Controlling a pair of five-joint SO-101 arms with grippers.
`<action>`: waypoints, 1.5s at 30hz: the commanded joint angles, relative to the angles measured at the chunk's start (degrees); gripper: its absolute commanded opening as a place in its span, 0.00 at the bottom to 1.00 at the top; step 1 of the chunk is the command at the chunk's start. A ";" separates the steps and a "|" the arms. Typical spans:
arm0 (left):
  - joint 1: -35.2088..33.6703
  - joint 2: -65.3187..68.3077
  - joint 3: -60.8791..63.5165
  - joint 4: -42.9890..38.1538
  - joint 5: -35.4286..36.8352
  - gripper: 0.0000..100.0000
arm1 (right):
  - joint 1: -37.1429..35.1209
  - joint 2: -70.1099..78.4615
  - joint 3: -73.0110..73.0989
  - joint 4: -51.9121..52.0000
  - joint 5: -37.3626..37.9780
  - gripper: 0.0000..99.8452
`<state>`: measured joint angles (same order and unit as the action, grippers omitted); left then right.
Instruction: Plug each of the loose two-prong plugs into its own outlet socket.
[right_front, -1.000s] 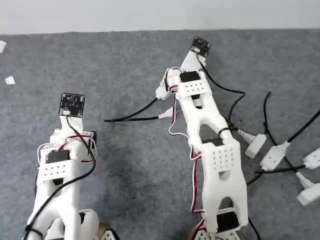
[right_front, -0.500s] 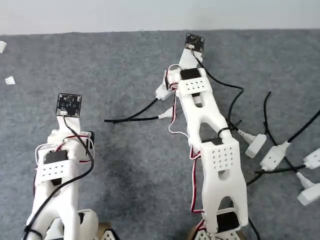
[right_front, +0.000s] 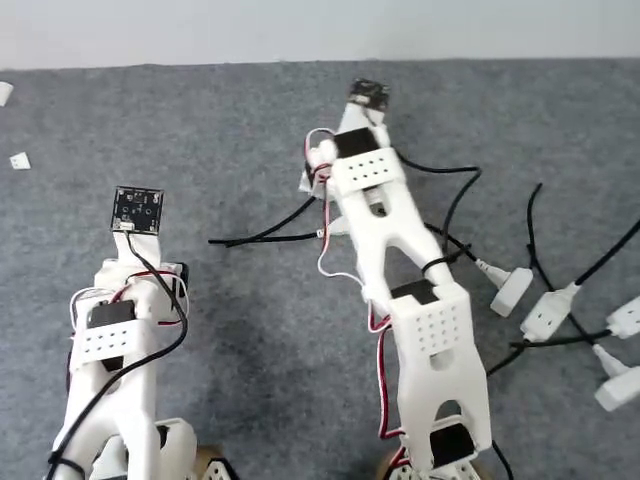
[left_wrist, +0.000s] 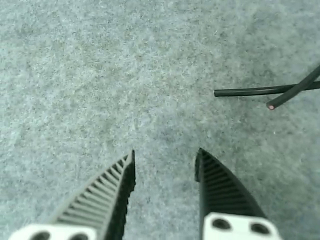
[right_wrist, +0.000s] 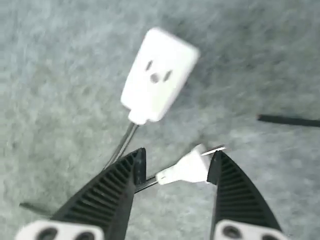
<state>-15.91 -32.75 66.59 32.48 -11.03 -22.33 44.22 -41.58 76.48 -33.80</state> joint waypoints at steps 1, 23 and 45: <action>-0.09 -0.09 -3.12 -1.49 -0.88 0.18 | -2.86 -3.82 -2.64 -3.03 0.53 0.19; -0.09 -0.09 -3.12 -1.49 -0.88 0.18 | -3.30 7.25 -3.08 -11.65 0.97 0.04; -0.18 -0.09 -3.12 -1.49 -1.05 0.18 | -5.49 3.74 -3.08 -12.79 -13.10 0.16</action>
<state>-15.91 -32.75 66.59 32.48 -11.03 -26.81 51.96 -41.58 67.08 -38.73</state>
